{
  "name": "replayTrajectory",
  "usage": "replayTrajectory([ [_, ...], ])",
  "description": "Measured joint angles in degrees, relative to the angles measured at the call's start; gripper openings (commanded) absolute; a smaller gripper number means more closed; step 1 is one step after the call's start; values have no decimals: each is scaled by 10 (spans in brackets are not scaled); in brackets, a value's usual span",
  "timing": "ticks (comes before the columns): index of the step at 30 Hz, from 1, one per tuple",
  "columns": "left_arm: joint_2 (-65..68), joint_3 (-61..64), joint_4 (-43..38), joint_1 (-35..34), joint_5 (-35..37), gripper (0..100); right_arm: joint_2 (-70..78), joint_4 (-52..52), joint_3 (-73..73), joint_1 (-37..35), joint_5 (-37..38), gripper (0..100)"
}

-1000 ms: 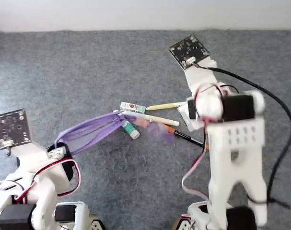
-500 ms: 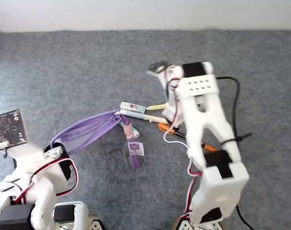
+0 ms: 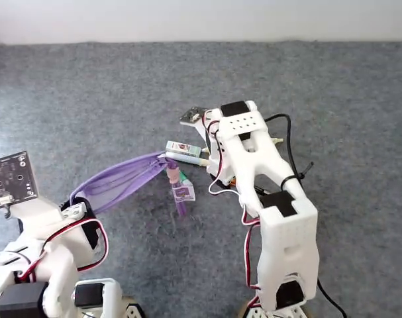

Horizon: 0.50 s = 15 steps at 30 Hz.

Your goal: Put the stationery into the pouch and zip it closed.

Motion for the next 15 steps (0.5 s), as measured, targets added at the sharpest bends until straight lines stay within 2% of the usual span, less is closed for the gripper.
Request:
replayTrajectory([
  [7, 0, 0, 0, 0, 0, 13, 51, -30, -29, 3, 3, 8],
  [15, 0, 0, 0, 0, 0, 13, 33, 4, -33, -3, 4, 9],
])
